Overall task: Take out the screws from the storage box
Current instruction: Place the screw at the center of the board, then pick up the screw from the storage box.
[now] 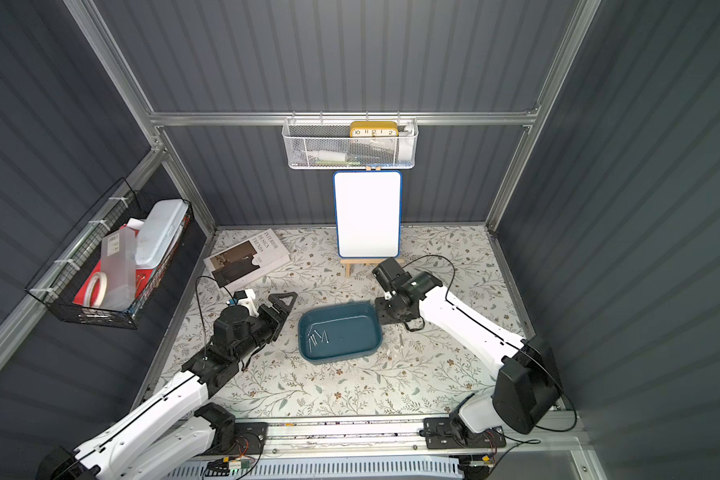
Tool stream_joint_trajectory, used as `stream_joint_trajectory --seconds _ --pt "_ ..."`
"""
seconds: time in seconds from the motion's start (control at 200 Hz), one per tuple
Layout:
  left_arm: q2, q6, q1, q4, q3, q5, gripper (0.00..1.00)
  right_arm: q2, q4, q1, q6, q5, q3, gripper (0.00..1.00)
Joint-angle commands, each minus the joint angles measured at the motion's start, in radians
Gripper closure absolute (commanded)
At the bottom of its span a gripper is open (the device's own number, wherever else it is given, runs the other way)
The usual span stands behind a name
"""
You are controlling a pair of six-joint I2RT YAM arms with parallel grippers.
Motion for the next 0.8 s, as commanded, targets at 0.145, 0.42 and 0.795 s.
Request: stream_joint_trajectory --seconds 0.145,0.42,0.795 --pt "-0.062 -0.007 -0.004 -0.099 0.022 -0.059 0.01 0.288 -0.077 0.204 -0.034 0.027 0.255 0.64" --pt "-0.152 -0.029 -0.003 -0.162 0.016 -0.089 0.01 0.567 -0.092 0.26 -0.052 0.002 0.477 0.64" --pt "-0.181 -0.048 -0.004 -0.189 -0.001 -0.1 0.01 0.75 -0.082 0.267 -0.045 -0.008 0.602 0.72"
